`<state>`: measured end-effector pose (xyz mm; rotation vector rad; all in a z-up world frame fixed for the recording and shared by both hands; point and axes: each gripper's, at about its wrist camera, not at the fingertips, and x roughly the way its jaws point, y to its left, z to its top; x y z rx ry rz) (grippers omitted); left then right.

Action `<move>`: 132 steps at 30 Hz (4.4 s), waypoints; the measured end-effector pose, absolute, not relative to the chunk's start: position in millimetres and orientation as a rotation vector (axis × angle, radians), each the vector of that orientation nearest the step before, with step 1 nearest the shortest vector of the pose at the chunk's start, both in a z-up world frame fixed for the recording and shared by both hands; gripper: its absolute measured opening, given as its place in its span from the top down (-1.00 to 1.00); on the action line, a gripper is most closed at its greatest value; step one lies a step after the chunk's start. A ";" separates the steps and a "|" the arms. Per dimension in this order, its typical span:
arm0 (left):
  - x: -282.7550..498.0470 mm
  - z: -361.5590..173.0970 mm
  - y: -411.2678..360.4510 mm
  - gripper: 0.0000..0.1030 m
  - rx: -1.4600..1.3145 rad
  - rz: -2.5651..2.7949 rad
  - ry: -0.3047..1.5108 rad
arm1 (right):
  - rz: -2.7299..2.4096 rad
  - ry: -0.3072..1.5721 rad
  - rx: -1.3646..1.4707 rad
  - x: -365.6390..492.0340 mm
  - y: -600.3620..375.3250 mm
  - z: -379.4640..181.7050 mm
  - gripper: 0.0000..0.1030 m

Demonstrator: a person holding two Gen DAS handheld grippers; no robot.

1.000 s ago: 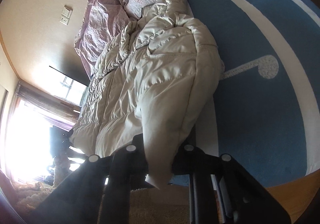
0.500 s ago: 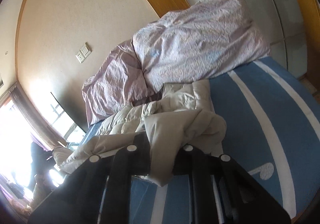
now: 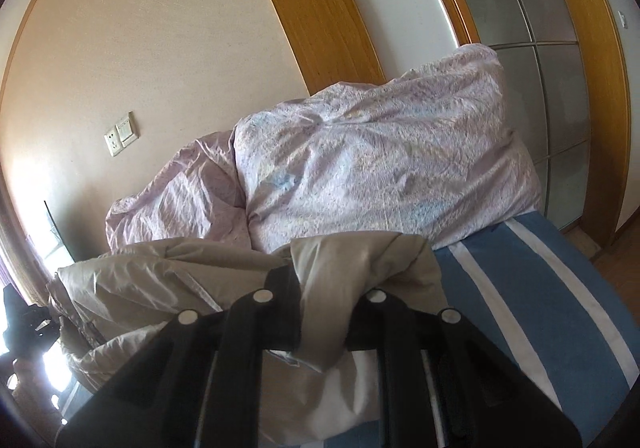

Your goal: Fold large clothes

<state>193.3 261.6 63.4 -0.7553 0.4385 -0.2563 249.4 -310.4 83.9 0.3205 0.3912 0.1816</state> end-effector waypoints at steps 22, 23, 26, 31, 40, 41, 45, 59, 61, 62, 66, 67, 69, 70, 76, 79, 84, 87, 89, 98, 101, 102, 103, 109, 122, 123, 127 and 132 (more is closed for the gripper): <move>341.2 10.4 256.9 0.78 -0.676 -0.057 0.488 | -0.205 0.565 0.226 422.7 -247.9 6.7 0.67; 344.3 7.5 257.2 0.78 -0.677 -0.052 0.490 | -0.215 0.573 0.221 426.7 -246.4 4.6 0.66; 353.2 -0.3 259.0 0.77 -0.688 -0.043 0.499 | -0.232 0.598 0.215 437.2 -244.2 -2.5 0.64; 362.5 -11.1 260.3 0.71 -0.709 -0.026 0.512 | -0.241 0.645 0.205 450.8 -241.5 -15.5 0.38; 349.3 8.0 274.3 -0.97 -0.792 -0.041 0.433 | -0.168 0.627 0.323 447.3 -263.4 -1.1 -0.31; 337.5 21.3 275.3 -0.97 -0.759 -0.004 0.368 | -0.172 0.594 0.338 440.3 -267.1 7.8 -0.39; 309.7 61.8 251.6 -0.97 -0.596 -0.020 0.325 | -0.149 0.451 0.245 402.6 -248.0 42.7 -0.42; 323.3 21.7 111.3 -0.97 -0.078 0.026 0.492 | 0.058 0.555 -0.085 378.9 -117.3 8.8 -0.42; 339.3 6.4 115.0 -0.97 -0.076 0.072 0.560 | 0.036 0.616 -0.099 392.8 -113.3 -6.6 -0.42; 345.7 -1.3 119.7 -0.97 -0.096 0.090 0.595 | 0.023 0.654 -0.113 400.0 -111.5 -16.6 -0.42; 358.7 -21.7 134.0 -0.97 -0.153 0.109 0.640 | 0.024 0.730 -0.098 414.5 -111.9 -45.0 -0.52; 360.7 -24.5 134.1 -0.97 -0.146 0.114 0.643 | 0.023 0.743 -0.090 418.2 -112.3 -48.8 -0.53; 364.5 -30.4 134.0 -0.97 -0.144 0.126 0.650 | 0.027 0.760 -0.083 423.6 -112.3 -54.9 -0.59; 366.2 -33.7 133.1 -0.97 -0.138 0.135 0.650 | 0.026 0.760 -0.084 425.0 -111.5 -58.0 -0.59; 372.1 -50.3 120.0 -0.97 -0.057 0.199 0.659 | -0.002 0.753 -0.115 427.5 -102.7 -71.8 -0.64; 376.5 -56.7 118.8 -0.97 -0.049 0.212 0.684 | -0.007 0.771 -0.127 431.4 -99.4 -76.7 -0.67; 384.1 -62.5 119.5 -0.97 -0.051 0.213 0.725 | 0.006 0.794 -0.113 436.4 -99.6 -77.6 -0.68; 379.0 -55.4 121.8 -0.97 -0.060 0.193 0.747 | 0.051 0.806 -0.068 435.7 -118.7 -59.8 -0.67; 367.5 -42.0 126.6 -0.97 -0.075 0.176 0.725 | 0.078 0.756 -0.007 423.8 -136.2 -39.2 -0.66; 369.6 -20.4 149.7 -0.97 -0.003 0.291 0.642 | -0.109 0.650 0.065 434.0 -239.3 -1.0 -0.67; 379.1 -34.8 163.7 -0.97 -0.015 0.335 0.683 | -0.140 0.682 0.055 444.8 -250.8 -16.9 -0.67; 379.3 -40.4 167.9 -0.97 -0.025 0.343 0.694 | -0.148 0.699 0.049 449.2 -253.1 -25.7 -0.67; 380.6 -44.1 171.8 -0.97 -0.038 0.349 0.702 | -0.156 0.710 0.043 453.1 -253.0 -35.5 -0.67; 385.7 -61.6 196.3 -0.97 -0.193 0.313 0.748 | -0.131 0.761 0.110 462.0 -268.6 -67.8 -0.73; 399.3 -80.8 213.6 -0.97 -0.285 0.286 0.823 | -0.118 0.898 0.091 492.1 -285.7 -101.5 -0.87; 400.0 -83.0 215.4 -0.97 -0.292 0.284 0.824 | -0.120 0.899 0.089 491.3 -287.5 -102.4 -0.88; 398.7 -83.1 223.8 -0.97 -0.297 0.287 0.822 | -0.138 0.883 0.080 487.7 -292.2 -99.4 -0.87; 337.8 -36.5 234.2 -0.97 -0.413 0.197 0.704 | -0.163 0.757 0.286 422.4 -329.7 -50.8 -0.86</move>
